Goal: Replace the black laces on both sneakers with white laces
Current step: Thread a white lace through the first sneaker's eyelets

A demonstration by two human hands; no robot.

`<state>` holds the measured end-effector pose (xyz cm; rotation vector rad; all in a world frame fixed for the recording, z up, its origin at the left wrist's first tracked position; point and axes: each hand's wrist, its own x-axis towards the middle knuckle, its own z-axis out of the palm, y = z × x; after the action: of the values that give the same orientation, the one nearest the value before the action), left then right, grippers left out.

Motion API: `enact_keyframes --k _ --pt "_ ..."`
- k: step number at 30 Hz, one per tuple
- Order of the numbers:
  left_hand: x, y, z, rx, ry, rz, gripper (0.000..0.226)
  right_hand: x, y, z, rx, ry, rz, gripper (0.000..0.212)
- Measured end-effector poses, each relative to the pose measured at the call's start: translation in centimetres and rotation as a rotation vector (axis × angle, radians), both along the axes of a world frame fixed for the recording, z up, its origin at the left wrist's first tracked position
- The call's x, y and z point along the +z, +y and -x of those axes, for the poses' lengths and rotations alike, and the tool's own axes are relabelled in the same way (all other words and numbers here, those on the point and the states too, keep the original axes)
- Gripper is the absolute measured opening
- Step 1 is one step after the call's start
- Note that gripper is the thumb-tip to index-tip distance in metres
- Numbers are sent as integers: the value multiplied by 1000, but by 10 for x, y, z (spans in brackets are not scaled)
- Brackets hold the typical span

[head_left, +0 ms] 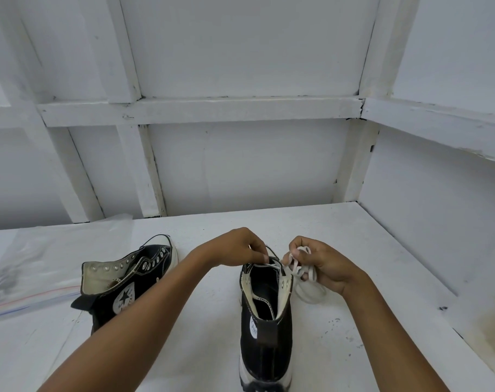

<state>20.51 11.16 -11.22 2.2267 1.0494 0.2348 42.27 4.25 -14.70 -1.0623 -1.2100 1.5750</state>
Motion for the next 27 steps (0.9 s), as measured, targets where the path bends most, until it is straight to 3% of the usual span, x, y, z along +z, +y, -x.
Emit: enact_keyframes --k 4,10,27 --pt "2 -3 -6 -12 72 16 13 2 -1 5 -48 -48 51 12" --pt "6 -6 -7 -24 102 49 12 9 -1 10 -15 -420 98 12" --pt "6 -7 -6 -11 59 102 9 21 0 6 33 -687 73 10"
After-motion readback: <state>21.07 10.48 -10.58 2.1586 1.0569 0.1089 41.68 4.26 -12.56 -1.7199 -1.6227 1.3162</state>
